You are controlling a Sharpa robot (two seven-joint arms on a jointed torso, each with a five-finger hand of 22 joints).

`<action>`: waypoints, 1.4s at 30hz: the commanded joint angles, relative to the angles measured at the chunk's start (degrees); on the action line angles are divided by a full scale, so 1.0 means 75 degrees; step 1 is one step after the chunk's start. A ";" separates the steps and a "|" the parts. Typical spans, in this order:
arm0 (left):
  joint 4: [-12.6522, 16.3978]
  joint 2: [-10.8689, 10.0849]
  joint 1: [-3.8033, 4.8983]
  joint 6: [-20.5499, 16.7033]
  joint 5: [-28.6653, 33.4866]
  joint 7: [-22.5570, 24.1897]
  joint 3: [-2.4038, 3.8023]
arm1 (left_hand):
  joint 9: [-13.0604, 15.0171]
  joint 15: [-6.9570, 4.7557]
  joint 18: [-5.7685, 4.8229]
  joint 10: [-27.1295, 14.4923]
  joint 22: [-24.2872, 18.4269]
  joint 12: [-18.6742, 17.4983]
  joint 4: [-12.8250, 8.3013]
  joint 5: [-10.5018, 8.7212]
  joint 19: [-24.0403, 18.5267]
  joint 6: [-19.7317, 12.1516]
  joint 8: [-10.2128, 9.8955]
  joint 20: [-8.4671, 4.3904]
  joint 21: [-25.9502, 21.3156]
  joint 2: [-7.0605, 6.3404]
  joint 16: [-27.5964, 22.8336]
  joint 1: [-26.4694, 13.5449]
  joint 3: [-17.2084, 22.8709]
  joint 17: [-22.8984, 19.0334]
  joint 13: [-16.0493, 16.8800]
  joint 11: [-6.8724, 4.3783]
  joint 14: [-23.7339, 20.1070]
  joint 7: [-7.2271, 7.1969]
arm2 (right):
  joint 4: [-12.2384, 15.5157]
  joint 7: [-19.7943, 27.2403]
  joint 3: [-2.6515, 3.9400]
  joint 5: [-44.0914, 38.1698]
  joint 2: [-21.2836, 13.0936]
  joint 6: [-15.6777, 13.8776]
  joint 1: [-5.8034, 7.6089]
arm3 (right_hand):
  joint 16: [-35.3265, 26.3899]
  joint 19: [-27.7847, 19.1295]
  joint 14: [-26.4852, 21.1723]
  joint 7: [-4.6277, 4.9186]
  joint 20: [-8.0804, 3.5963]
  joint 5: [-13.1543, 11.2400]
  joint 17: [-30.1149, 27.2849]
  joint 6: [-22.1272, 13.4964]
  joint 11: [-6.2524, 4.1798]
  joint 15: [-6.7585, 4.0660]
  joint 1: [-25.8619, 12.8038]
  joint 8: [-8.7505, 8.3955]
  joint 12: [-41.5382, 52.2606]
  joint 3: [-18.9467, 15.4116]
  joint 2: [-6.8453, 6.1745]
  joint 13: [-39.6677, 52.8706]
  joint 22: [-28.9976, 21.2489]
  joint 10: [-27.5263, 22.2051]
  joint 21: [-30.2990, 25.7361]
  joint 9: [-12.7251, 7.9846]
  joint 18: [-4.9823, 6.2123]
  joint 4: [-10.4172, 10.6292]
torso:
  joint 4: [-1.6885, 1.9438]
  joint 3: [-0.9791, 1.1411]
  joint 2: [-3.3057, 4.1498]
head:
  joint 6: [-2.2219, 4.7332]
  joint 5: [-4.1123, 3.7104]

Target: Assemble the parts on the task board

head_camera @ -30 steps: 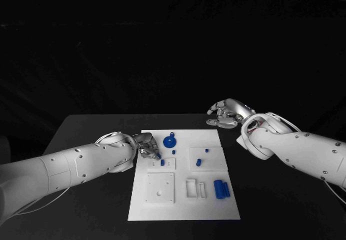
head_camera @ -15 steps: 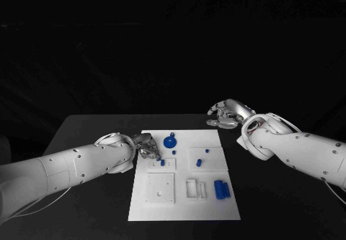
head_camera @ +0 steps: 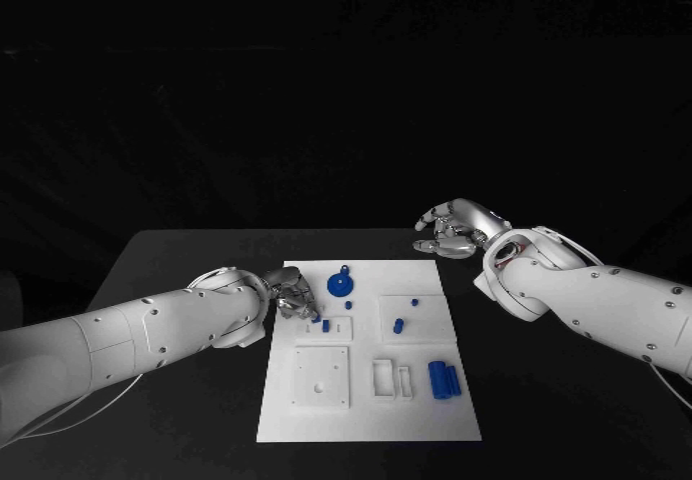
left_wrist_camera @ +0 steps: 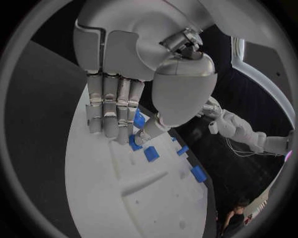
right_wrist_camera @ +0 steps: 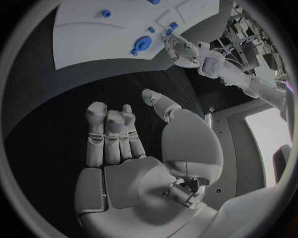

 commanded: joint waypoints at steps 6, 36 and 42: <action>0.0444 -0.0334 -0.0015 -0.0002 0.0906 -0.0053 0.0039 | 0.0047 -0.0133 -0.0100 0.0285 0.0113 0.0062 -0.0068 0.0162 0.0070 0.0242 0.0141 -0.0535 -0.0055 0.0021 0.0085 -0.0257 0.0088 0.0005 -0.0007 -0.0099 0.0063 -0.0087 | 0.0013 0.0065 0.0001 -0.0077 -0.0020 0.0081 -0.0005 | -0.0026 -0.0022 -0.0003 0.0037 -0.0052 -0.0039 0.0011 -0.0003 0.0019 -0.0009 0.0035 0.0016 0.0041 0.0016 0.0038 -0.0014 0.0125 -0.0052 -0.0037 -0.0007 0.0522 -0.0034 | 0.0011 0.0007 -0.0006 | -0.0008 0.0014; 0.0872 -0.0764 -0.0002 -0.0240 0.1757 -0.0255 0.0231 | 0.0372 -0.0497 -0.0095 0.0713 0.0176 0.0728 -0.0290 0.0385 0.0507 0.0689 0.0438 -0.0880 0.0447 -0.0078 0.0881 -0.0654 0.0178 0.0261 0.0236 -0.0417 0.0396 -0.0310 | 0.0086 0.0062 -0.0001 -0.0112 -0.0032 0.0113 -0.0005 | -0.0025 -0.0022 -0.0002 0.0035 -0.0053 -0.0038 0.0012 0.0006 0.0017 -0.0011 0.0053 0.0021 0.0048 0.0022 0.0052 -0.0020 0.0127 -0.0053 -0.0036 -0.0006 0.0522 -0.0052 | 0.0001 -0.0006 -0.0001 | 0.0039 0.0086; 0.0851 -0.0852 -0.0001 -0.0387 0.1757 -0.0173 0.0229 | 0.0378 -0.0501 -0.0095 0.0708 0.0175 0.0735 -0.0296 0.0379 0.0512 0.0687 0.0437 -0.0887 0.0459 -0.0084 0.0886 -0.0650 0.0185 0.0258 0.0237 -0.0419 0.0395 -0.0310 | 0.0102 0.0062 -0.0004 -0.0139 -0.0036 0.0113 -0.0006 | -0.0024 -0.0022 -0.0001 0.0034 -0.0053 -0.0039 0.0013 0.0009 0.0016 -0.0011 0.0057 0.0023 0.0050 0.0022 0.0054 -0.0022 0.0127 -0.0053 -0.0036 -0.0005 0.0522 -0.0057 | -0.0001 -0.0004 0.0002 | 0.0036 0.0085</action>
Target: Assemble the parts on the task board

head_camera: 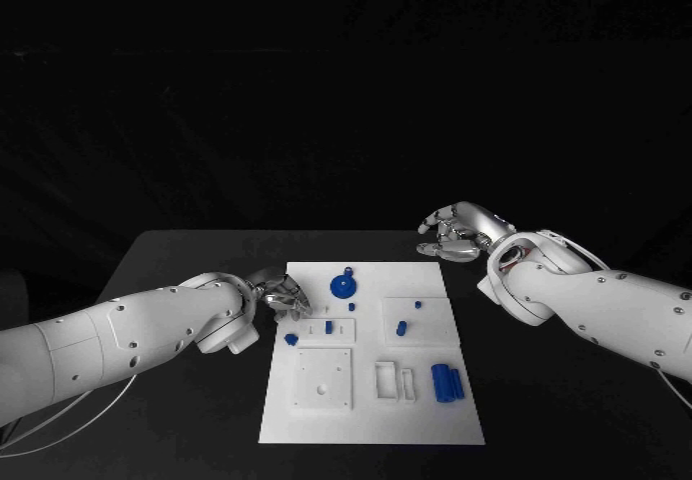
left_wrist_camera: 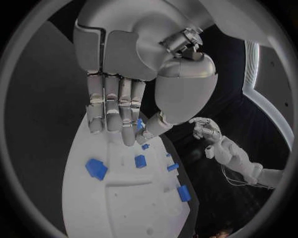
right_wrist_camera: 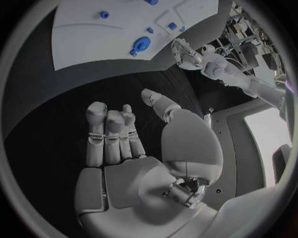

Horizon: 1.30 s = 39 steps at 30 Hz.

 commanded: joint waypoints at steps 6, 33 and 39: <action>0.0117 -0.0190 0.0000 -0.0393 0.0080 0.0163 0.0005 | -0.0017 -0.0013 -0.0105 -0.0137 0.0165 -0.0004 -0.0091 -0.0288 0.0037 -0.0149 -0.0109 -0.0762 0.0086 -0.0183 0.0034 0.0044 0.0034 -0.0041 -0.0038 0.0055 -0.0030 0.0070 | 0.0047 0.0068 -0.0002 -0.0169 -0.0011 0.0097 -0.0006 | -0.0023 -0.0010 0.0000 0.0059 -0.0066 -0.0042 0.0007 0.0009 0.0015 -0.0012 0.0030 0.0024 0.0053 0.0000 0.0023 -0.0010 0.0131 -0.0053 -0.0036 -0.0007 0.0522 -0.0041 | 0.0000 0.0000 -0.0001 | -0.0008 -0.0001; 0.0529 -0.0889 0.0214 0.2099 -0.2498 -0.2420 -0.0005 | 0.0222 -0.0135 0.0145 -0.0083 0.0008 0.0281 0.1474 -0.0330 0.0161 -0.0521 0.0179 -0.0863 -0.0030 -0.1657 0.0132 -0.2466 -0.1425 -0.0104 0.0065 -0.0052 0.0251 0.0042 | 0.0080 0.0051 -0.0010 -0.0239 -0.0084 0.0140 -0.0085 | -0.0022 -0.0007 0.0001 0.0059 -0.0063 -0.0057 0.0008 0.0009 0.0015 -0.0012 0.0012 0.0024 0.0059 -0.0015 0.0019 -0.0016 0.0133 -0.0052 -0.0033 -0.0008 0.0522 -0.0043 | -0.0006 -0.0011 -0.0002 | 0.0005 0.0117; 0.0362 -0.0653 0.0213 0.2173 -0.2734 -0.2427 -0.0034 | 0.0200 -0.0068 0.0131 -0.0231 0.0041 0.0243 0.1756 -0.0329 0.0042 -0.0749 0.0131 -0.0835 -0.0060 -0.1760 0.0065 -0.2499 -0.1365 -0.0132 0.0049 0.0017 0.0123 0.0116 | 0.0082 0.0049 -0.0010 -0.0239 -0.0079 0.0140 -0.0086 | -0.0022 -0.0007 0.0002 0.0059 -0.0062 -0.0058 0.0009 0.0009 0.0015 -0.0012 0.0007 0.0025 0.0060 -0.0017 0.0021 -0.0017 0.0133 -0.0052 -0.0032 -0.0008 0.0522 -0.0041 | -0.0007 -0.0003 0.0007 | -0.0016 0.0112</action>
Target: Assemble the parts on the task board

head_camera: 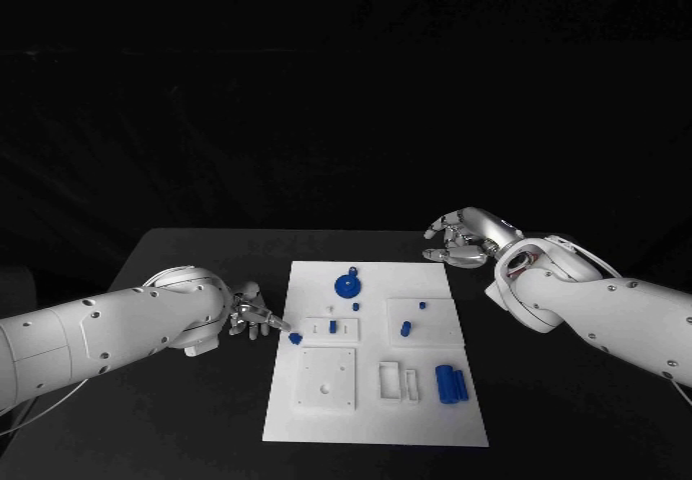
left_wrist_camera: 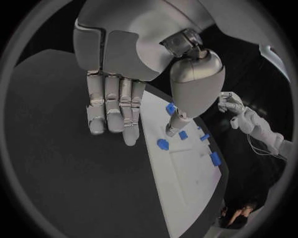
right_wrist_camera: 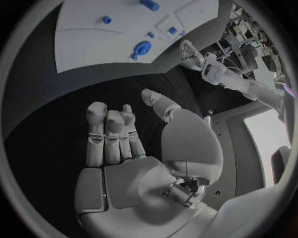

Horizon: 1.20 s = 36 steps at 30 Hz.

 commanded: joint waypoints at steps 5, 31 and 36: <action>-0.0129 0.0254 0.0003 0.0446 -0.0471 -0.0233 -0.0021 | -0.0004 0.0028 0.0130 -0.0077 0.0042 0.0012 0.0079 0.0003 -0.0100 -0.0074 -0.0023 -0.0800 -0.0045 -0.0053 -0.0025 -0.0009 0.0006 -0.0010 -0.0003 0.0012 -0.0111 0.0009 | 0.0002 0.0050 -0.0001 -0.0085 0.0009 0.0097 -0.0006 | -0.0022 -0.0006 0.0002 0.0056 -0.0029 -0.0028 0.0011 0.0015 0.0015 -0.0012 0.0001 0.0025 0.0028 -0.0019 0.0024 -0.0013 0.0127 -0.0052 -0.0032 -0.0009 0.0521 -0.0037 | -0.0010 0.0010 0.0008 | -0.0025 -0.0003; -0.0115 0.0572 -0.0019 0.0388 -0.1186 -0.0347 -0.0127 | 0.0264 -0.0401 0.0285 0.0518 0.0138 0.0866 0.1020 0.0002 0.0360 0.0494 0.0919 -0.1046 0.0488 0.0037 0.0777 0.0950 -0.0954 0.0309 0.0372 -0.0413 0.0498 -0.0405 | -0.0001 0.0052 -0.0001 -0.0085 0.0034 0.0101 -0.0008 | -0.0022 -0.0005 0.0004 0.0056 -0.0028 -0.0022 0.0011 0.0016 0.0015 -0.0012 -0.0014 0.0025 0.0033 -0.0021 0.0035 -0.0020 0.0127 -0.0051 -0.0032 -0.0010 0.0521 -0.0029 | -0.0008 0.0014 0.0004 | -0.0045 -0.0049; -0.0145 0.0597 -0.0028 0.0381 -0.1195 -0.0373 -0.0132 | 0.0195 -0.0445 0.0311 0.0591 0.0119 0.0959 0.1868 -0.0009 0.0412 0.0527 0.1105 -0.1094 0.0574 0.0162 0.0834 0.1606 -0.1609 0.0303 0.0367 -0.0480 0.0592 -0.0445 | -0.0001 0.0052 -0.0001 -0.0085 0.0045 0.0110 -0.0008 | -0.0022 -0.0004 0.0004 0.0055 -0.0028 -0.0021 0.0011 0.0017 0.0014 -0.0012 -0.0014 0.0026 0.0033 -0.0020 0.0036 -0.0021 0.0127 -0.0051 -0.0032 -0.0010 0.0521 -0.0029 | -0.0014 0.0014 0.0004 | -0.0043 -0.0062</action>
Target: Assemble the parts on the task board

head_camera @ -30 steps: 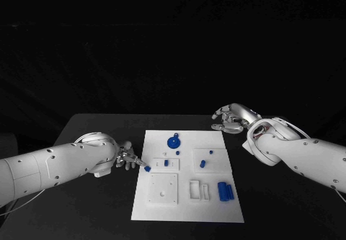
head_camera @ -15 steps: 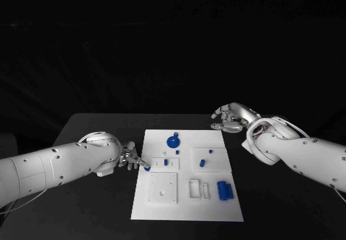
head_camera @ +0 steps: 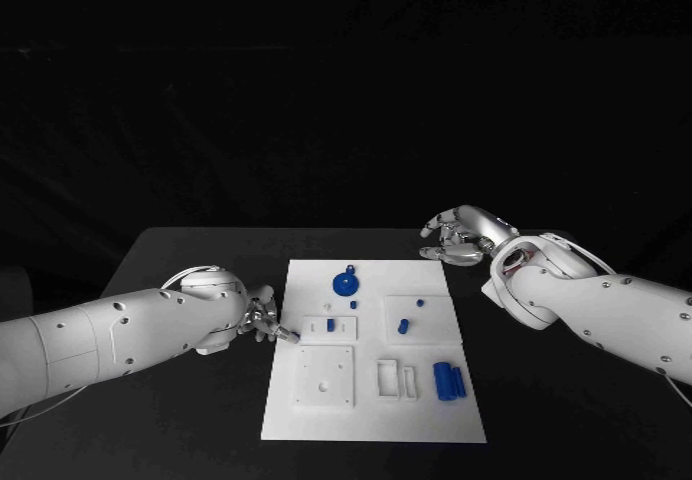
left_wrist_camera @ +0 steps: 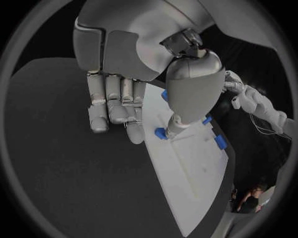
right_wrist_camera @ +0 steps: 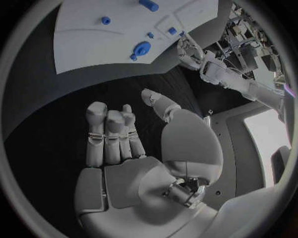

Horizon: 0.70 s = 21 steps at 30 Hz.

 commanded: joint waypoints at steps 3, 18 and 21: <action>-0.0052 0.0036 -0.0005 0.0021 -0.0200 -0.0085 0.0000 | -0.0104 -0.0053 0.0061 0.0073 0.0111 0.0064 0.0658 -0.0011 0.0054 0.0036 0.0130 -0.0992 0.0064 0.0265 0.0044 0.0566 -0.0743 -0.0007 -0.0021 -0.0022 0.0124 -0.0033 | 0.0005 0.0053 0.0000 -0.0076 0.0008 0.0091 -0.0004 | -0.0022 -0.0004 0.0004 0.0057 -0.0034 -0.0021 0.0013 -0.0012 0.0014 -0.0012 -0.0015 0.0026 0.0035 -0.0020 0.0037 -0.0008 0.0130 -0.0052 -0.0032 -0.0010 0.0521 -0.0029 | -0.0004 0.0002 0.0002 | 0.0001 -0.0016; -0.0180 0.0044 -0.0005 0.0053 0.0490 0.0004 0.0002 | -0.0457 -0.0019 0.0056 -0.0036 0.0076 -0.0021 0.0670 -0.0006 0.0002 -0.0097 0.0170 -0.1002 -0.0029 0.1070 -0.0063 0.0948 -0.1865 -0.0110 -0.0179 0.0010 0.0049 0.0006 | 0.0009 0.0047 0.0000 -0.0076 0.0002 0.0101 -0.0004 | -0.0022 -0.0004 0.0005 0.0056 -0.0034 -0.0019 0.0013 -0.0009 0.0013 -0.0013 -0.0017 0.0027 0.0038 -0.0020 0.0038 -0.0012 0.0129 -0.0052 -0.0033 -0.0010 0.0521 -0.0029 | 0.0002 0.0000 0.0001 | -0.0006 -0.0021; -0.0214 0.0012 -0.0004 -0.0038 0.0857 0.0032 0.0003 | -0.0552 0.0040 0.0024 -0.0155 0.0077 -0.0092 0.0672 -0.0001 -0.0074 -0.0211 0.0106 -0.0976 -0.0075 0.1260 -0.0163 0.1249 -0.2038 -0.0168 -0.0233 0.0070 -0.0044 0.0066 | 0.0004 0.0046 0.0000 -0.0076 0.0002 0.0107 -0.0004 | -0.0022 -0.0004 0.0005 0.0056 -0.0034 -0.0019 0.0013 -0.0009 0.0013 -0.0013 -0.0017 0.0027 0.0038 -0.0020 0.0038 -0.0013 0.0130 -0.0052 -0.0033 -0.0010 0.0521 -0.0029 | 0.0002 -0.0001 0.0000 | -0.0003 -0.0016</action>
